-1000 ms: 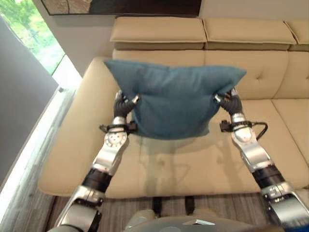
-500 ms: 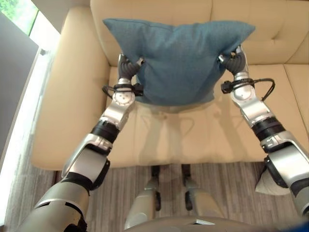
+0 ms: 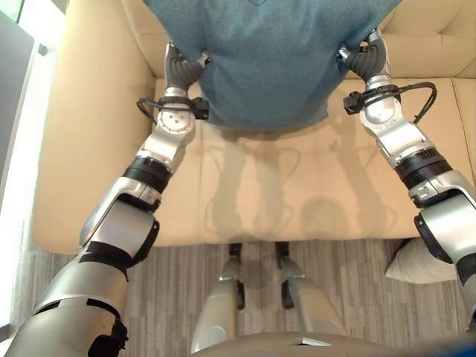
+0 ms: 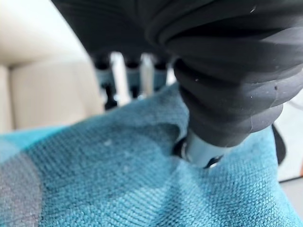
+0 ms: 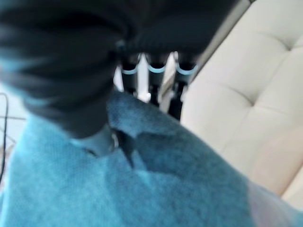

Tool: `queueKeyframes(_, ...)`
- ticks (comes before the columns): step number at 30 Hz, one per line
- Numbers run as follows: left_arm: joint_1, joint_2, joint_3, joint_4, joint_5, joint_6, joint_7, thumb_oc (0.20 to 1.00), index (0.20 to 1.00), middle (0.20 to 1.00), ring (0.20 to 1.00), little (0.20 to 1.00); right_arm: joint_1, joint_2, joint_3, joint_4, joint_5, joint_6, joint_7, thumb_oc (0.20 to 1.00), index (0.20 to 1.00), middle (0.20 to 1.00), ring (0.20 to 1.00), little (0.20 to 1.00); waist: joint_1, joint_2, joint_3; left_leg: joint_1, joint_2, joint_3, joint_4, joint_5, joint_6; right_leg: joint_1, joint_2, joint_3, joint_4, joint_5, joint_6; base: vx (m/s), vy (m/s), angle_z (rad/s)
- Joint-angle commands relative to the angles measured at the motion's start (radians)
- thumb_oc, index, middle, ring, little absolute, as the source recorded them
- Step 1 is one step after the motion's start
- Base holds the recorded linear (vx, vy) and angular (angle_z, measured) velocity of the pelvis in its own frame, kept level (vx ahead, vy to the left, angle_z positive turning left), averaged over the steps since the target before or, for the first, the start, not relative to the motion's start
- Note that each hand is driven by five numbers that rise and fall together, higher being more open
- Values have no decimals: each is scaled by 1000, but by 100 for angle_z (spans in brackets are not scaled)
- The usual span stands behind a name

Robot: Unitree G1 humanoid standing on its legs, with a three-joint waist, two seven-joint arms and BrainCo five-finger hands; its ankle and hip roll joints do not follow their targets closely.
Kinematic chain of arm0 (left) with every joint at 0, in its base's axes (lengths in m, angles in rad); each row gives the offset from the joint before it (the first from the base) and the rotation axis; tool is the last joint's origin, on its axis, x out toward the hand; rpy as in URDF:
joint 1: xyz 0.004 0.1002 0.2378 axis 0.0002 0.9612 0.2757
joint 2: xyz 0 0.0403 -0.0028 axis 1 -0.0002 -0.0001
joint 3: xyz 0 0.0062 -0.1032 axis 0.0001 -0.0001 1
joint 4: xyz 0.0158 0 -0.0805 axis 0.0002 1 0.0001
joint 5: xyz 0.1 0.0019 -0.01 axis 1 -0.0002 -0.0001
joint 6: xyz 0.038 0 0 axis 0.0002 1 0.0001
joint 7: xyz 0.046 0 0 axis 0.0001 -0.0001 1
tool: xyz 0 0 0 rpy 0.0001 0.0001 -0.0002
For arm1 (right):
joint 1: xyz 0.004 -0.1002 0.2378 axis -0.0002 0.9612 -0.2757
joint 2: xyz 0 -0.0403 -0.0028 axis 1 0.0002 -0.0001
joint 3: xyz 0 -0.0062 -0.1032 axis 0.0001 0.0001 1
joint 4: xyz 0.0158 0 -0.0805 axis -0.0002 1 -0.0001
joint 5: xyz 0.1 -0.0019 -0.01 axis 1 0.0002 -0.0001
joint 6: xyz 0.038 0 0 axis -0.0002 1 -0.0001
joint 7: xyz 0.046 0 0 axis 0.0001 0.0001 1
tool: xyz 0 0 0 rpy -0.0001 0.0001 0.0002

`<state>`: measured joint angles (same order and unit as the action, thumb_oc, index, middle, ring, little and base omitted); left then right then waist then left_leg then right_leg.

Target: Pick up all the scattered cushions and arrange them neatly on the sofa.

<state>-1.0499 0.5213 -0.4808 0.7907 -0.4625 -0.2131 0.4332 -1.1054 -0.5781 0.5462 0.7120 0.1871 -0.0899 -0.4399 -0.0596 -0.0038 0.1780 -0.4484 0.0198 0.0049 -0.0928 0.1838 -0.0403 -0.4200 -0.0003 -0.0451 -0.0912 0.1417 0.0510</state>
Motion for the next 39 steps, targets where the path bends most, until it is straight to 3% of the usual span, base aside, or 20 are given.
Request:
queueKeyframes(1, -185, -4, -59, 10, -7, -128, -38, 200, 200, 200, 200, 200, -152, 14, 15, -17, 15, -114, -1, 200, 200, 200, 200, 200, 14, -40, -41, 6, -21, 4, 6, -78, -55, -29, -48, -20, 11, -10, 94, -8, -20, 4)
queueKeyframes(15, -247, -7, -96, 161, -22, -107, -81, 200, 200, 200, 200, 200, -197, 0, 59, 113, 20, -103, 3, 200, 200, 200, 200, 200, 4, -34, -35, -147, -19, -16, 6, -44, -63, -186, -43, -22, 15, 11, 100, -14, -18, 3)
queueKeyframes(16, -252, -7, -102, 178, -17, -102, -84, 260, 260, 260, 260, 260, -204, 3, 62, 133, 18, -99, 0, 200, 200, 200, 200, 200, 5, -34, -36, -153, -19, -18, 6, -43, -63, -194, -42, -23, 15, 12, 100, 0, 0, 0)
queueKeyframes(17, -257, -8, -104, 189, -15, -99, -84, 517, 517, 517, 517, 517, -209, 5, 64, 143, 15, -95, -3, 266, 266, 266, 266, 266, 6, -34, -36, -155, -20, -19, 6, -43, -63, -195, -41, -23, 15, 12, 100, 0, 0, 0)
queueKeyframes(18, -263, -10, -104, 202, -15, -98, -82, 1000, 1000, 1000, 1000, 1000, -216, 6, 66, 156, 8, -92, -10, 1000, 1000, 1000, 1000, 1000, 6, -34, -36, -157, -20, -20, 6, -42, -64, -198, -41, -23, 15, 12, 100, 0, 0, 0)
queueKeyframes(25, -362, 50, -90, 367, -26, -58, -53, 1000, 1000, 1000, 1000, 1000, -294, -25, 77, 348, -29, -25, -95, 1000, 1000, 1000, 1000, 1000, 12, -27, -34, -158, -25, -21, 6, -42, -66, -196, -44, -33, 12, 15, 104, 0, 0, 0)
queueKeyframes(29, -414, 65, -37, 434, -125, -44, -12, 1000, 1000, 1000, 1000, 1000, -337, -12, 23, 468, 39, 25, -171, 1000, 1000, 1000, 1000, 1000, 15, -18, -41, -153, -30, -24, 6, -48, -64, -191, -43, -34, 8, 15, 104, 0, 0, 0)
queueKeyframes(33, -416, 72, 3, 414, -140, -44, 21, 1000, 1000, 1000, 1000, 1000, -327, -41, -4, 491, 124, 23, -195, 1000, 1000, 1000, 1000, 1000, 17, -14, -51, -140, -34, -25, 6, -53, -64, -176, -44, -40, 5, 11, 103, 0, 0, 0)
queueKeyframes(37, -116, 110, 107, 102, -57, -80, 29, 1000, 1000, 1000, 1000, 1000, -30, -107, -140, 259, 71, 6, -171, 1000, 1000, 1000, 1000, 1000, 17, -21, -60, -63, -36, -22, 6, -73, -63, -95, -50, -46, 4, -5, 97, 11, 6, 2)
queueKeyframes(39, 218, 90, 245, -155, 58, -84, 26, 1000, 1000, 1000, 1000, 1000, 283, -108, -323, 62, -22, -4, -143, 1000, 1000, 1000, 1000, 1000, 18, -28, -68, 21, -33, -11, 6, -102, -60, -13, -55, -53, 4, -29, 92, 96, 3, 9)
